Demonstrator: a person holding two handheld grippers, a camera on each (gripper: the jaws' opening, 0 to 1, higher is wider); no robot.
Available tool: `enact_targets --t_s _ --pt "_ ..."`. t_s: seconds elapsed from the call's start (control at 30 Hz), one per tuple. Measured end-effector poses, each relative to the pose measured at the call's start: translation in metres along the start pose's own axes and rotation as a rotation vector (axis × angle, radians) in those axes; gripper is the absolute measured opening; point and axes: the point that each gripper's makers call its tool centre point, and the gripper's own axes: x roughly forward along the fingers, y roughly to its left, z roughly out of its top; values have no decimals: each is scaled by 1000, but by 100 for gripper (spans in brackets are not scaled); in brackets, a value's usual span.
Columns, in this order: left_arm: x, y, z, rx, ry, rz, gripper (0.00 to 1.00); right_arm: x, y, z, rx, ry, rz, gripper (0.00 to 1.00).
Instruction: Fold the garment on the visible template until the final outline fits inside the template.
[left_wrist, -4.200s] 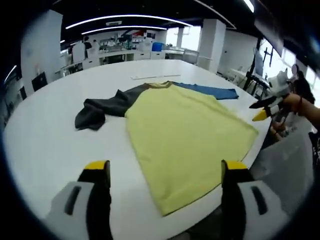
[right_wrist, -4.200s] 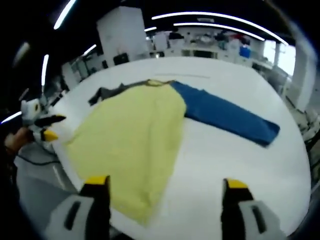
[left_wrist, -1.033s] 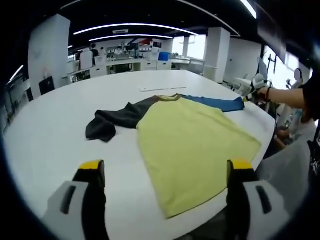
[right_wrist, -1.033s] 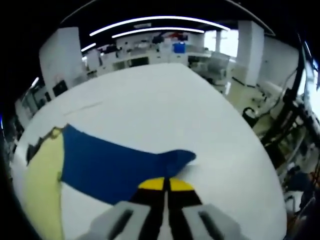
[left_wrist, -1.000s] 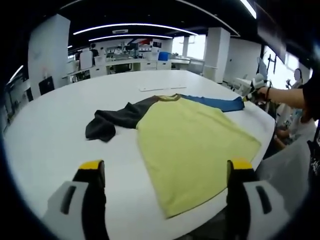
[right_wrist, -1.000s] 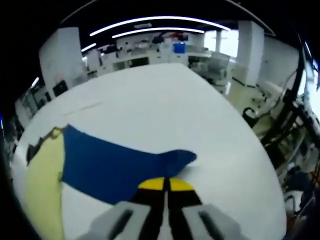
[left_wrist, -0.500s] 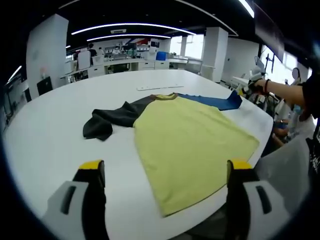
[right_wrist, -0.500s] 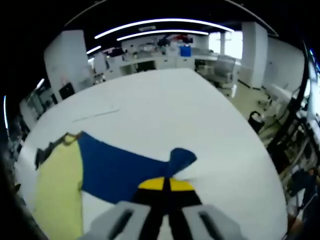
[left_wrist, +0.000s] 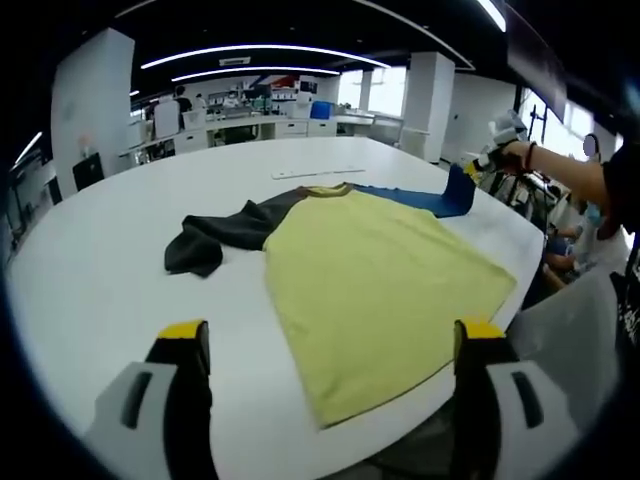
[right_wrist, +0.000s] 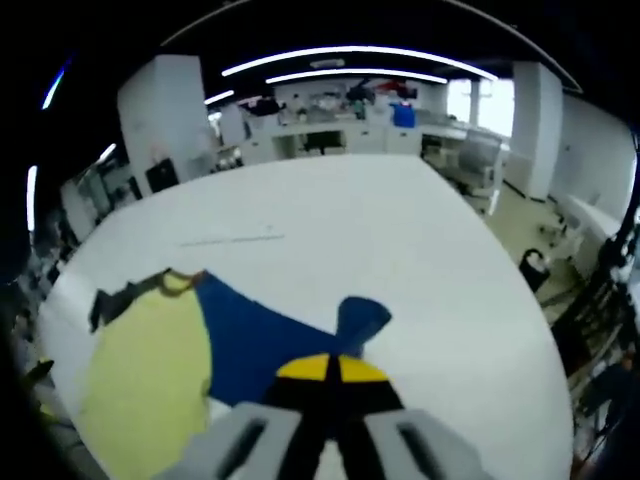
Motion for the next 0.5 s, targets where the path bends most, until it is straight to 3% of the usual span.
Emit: enact_targets --t_s 0.27,0.33,0.5 --pt "0 0 -2 7 9 3 99 9 31 12 -47 -8 58 0" --pt "0 0 -2 10 9 2 99 10 49 13 -54 -11 82 0" --pt "2 3 -2 18 -1 1 98 12 71 17 -60 -20 126 0"
